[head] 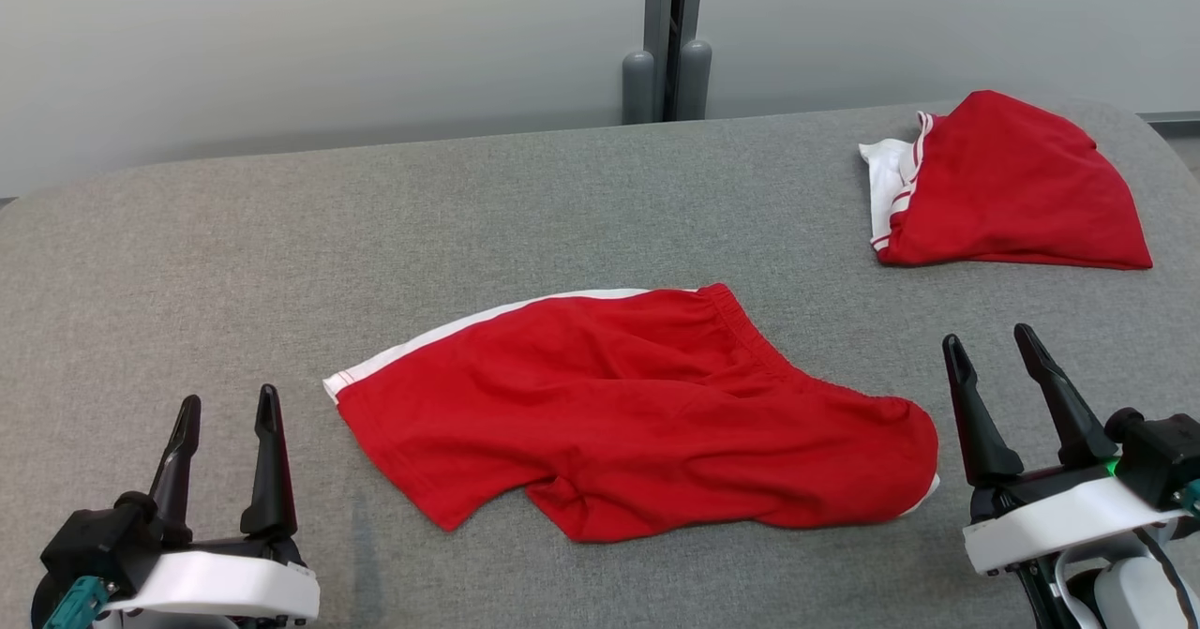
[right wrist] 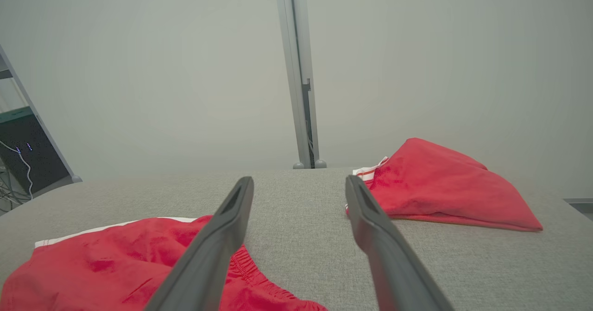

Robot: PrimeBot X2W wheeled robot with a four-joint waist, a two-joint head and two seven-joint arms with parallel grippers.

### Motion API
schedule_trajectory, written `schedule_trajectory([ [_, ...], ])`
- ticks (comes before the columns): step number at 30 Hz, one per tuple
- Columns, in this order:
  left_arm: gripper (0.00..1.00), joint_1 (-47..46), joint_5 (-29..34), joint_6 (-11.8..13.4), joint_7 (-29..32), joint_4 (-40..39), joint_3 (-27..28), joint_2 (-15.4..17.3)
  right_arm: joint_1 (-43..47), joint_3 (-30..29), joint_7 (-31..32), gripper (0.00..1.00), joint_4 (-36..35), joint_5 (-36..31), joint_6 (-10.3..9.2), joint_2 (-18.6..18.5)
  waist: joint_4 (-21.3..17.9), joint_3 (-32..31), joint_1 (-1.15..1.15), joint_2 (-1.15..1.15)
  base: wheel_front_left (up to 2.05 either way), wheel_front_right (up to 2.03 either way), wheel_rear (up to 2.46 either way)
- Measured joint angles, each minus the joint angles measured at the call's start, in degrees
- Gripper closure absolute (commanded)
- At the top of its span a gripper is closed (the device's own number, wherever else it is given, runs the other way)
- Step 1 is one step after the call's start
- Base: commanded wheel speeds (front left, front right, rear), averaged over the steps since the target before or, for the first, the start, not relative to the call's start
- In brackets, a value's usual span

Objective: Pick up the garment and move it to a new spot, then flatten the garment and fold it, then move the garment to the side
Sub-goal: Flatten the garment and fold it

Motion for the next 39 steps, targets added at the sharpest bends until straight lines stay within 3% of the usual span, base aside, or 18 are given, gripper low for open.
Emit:
schedule_trajectory([
  [16, 0.00, -1.31, 2.91, -4.16, 0.00, 3.67, 2.98, -2.72, -0.80, 0.89, 0.00, 0.00, 0.58, 0.68, 0.00, -0.19, -0.06, 0.51, 0.00, 0.00, 0.00, 0.00, 0.00],
  [39, 0.00, -2.30, 4.11, -6.05, 0.00, 6.69, 4.26, -4.21, -1.22, 1.37, 0.00, 0.00, 1.46, 1.09, 0.00, -0.44, 0.30, 0.15, 0.00, 0.00, 0.00, 0.00, 0.00],
])
